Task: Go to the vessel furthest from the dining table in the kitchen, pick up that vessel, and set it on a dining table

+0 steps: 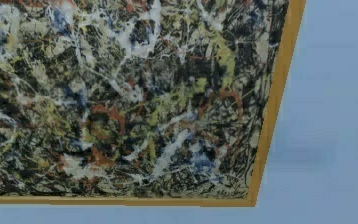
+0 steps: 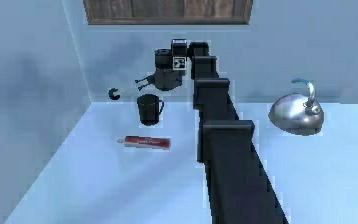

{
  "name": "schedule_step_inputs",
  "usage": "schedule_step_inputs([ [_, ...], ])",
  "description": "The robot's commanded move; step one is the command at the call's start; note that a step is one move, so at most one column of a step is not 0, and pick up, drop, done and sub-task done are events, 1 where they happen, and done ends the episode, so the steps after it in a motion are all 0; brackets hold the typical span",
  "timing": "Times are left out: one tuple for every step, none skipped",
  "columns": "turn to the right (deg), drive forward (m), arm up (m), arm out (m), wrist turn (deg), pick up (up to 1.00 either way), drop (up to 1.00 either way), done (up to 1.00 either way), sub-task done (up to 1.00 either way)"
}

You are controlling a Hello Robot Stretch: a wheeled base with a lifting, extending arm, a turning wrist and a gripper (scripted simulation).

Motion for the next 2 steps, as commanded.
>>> schedule_step_inputs([
  [0.0, 0.00, 0.00, 0.00, 24.0, 0.00, 0.00, 0.00, 0.00],
  [0.0, 0.00, -0.16, 0.00, 0.0, 0.00, 0.00, 0.00, 0.00],
])
